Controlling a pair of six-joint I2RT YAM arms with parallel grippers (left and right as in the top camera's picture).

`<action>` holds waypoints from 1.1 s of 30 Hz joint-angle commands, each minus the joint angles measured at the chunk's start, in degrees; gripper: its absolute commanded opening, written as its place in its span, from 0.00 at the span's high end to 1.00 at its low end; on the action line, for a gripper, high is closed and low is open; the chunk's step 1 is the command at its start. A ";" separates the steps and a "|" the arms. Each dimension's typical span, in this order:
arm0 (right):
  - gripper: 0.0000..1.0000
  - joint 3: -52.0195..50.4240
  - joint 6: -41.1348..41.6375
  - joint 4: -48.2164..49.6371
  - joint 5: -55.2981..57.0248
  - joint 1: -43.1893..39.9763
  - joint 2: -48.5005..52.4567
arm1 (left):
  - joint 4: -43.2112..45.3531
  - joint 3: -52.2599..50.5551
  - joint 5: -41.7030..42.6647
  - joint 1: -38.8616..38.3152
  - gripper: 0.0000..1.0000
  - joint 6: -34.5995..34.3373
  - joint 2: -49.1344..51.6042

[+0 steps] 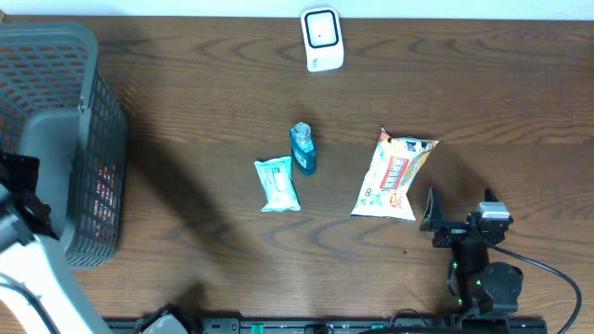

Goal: Scan the item barcode
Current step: 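Move the left gripper back into the basket toward the red Kleenex pack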

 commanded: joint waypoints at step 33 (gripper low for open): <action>0.01 -0.09 0.72 -0.24 0.24 -0.44 -0.20 | 4.15 -1.90 -3.85 7.72 0.02 -4.50 39.41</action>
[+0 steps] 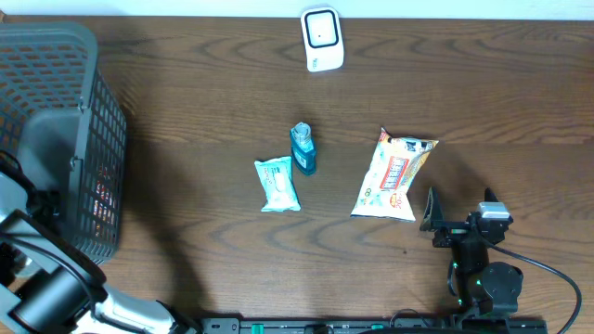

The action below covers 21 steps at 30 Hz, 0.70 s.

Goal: Scan the item barcode
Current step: 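Move the left gripper back into the basket toward the red Kleenex pack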

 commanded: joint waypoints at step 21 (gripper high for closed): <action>0.01 -0.09 0.72 -0.24 0.22 -0.44 -0.17 | -1.70 -3.10 11.50 1.14 0.64 -5.29 1.05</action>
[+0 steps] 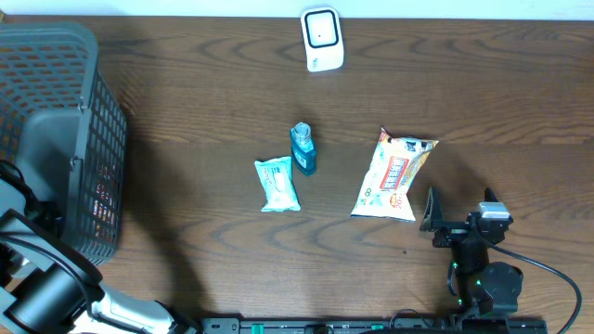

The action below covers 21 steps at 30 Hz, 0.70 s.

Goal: Scan the item barcode
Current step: 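Move the left gripper back into the basket toward the red Kleenex pack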

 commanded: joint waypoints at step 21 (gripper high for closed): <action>0.01 -0.09 0.72 -0.24 0.22 -0.44 -0.17 | 1.22 -1.46 34.25 -2.36 0.64 1.70 -44.00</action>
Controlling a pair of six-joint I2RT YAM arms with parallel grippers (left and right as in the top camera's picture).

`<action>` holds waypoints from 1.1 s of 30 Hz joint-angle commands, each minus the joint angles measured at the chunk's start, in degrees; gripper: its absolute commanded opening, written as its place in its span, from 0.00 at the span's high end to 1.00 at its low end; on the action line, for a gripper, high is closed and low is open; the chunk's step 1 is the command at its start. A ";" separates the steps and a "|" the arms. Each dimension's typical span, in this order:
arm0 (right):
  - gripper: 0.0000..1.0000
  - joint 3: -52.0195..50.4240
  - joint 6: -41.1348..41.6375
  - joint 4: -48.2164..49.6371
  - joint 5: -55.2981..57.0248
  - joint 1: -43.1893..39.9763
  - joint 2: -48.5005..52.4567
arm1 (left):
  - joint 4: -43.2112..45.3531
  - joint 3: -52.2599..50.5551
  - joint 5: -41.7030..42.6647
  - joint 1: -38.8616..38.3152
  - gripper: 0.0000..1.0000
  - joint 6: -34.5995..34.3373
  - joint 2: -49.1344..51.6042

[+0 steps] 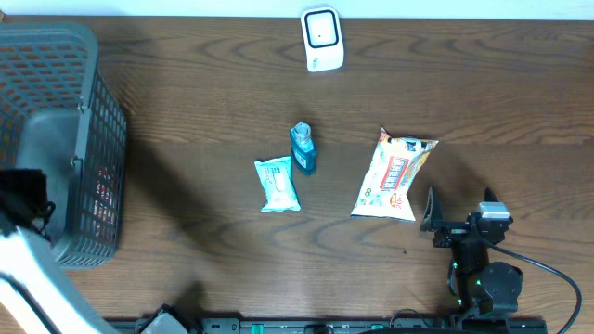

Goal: Scan the item barcode
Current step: 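Move the left gripper back into the basket toward the red Kleenex pack, then grasp the small orange Kleenex pack and lift it out of the basket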

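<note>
The white barcode scanner [322,39] stands at the table's far edge. Mid-table lie a teal packet [277,184], a small blue bottle [303,148] touching its upper right corner, and a white-and-orange snack bag [394,174]. My right gripper [459,208] rests open just below and right of the snack bag, holding nothing. My left gripper [25,195] shows as a dark shape over the near left part of the basket. Its fingers cannot be made out.
A tall grey mesh basket [93,111] fills the left end of the table. The left arm's white link [23,278] crosses the lower left corner. A black rail [325,325] runs along the front edge, with the right arm's base and cable at its right end.
The left arm has changed pose: its bulky grey and white links at the bottom left have left the view, and its dark end sits over the basket's near left side. Items and right arm are unmoved.
At first the left arm's dark end stood at the basket's left side. In the two moments after that, more of the arm filled the bottom left corner. Now it is back near its first pose, slightly lower. The items, scanner and right gripper stayed put throughout.
</note>
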 commanded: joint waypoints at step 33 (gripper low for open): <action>0.01 -0.09 0.72 -0.22 0.17 -0.44 -0.17 | 4.17 0.50 -24.11 4.28 0.00 1.66 24.59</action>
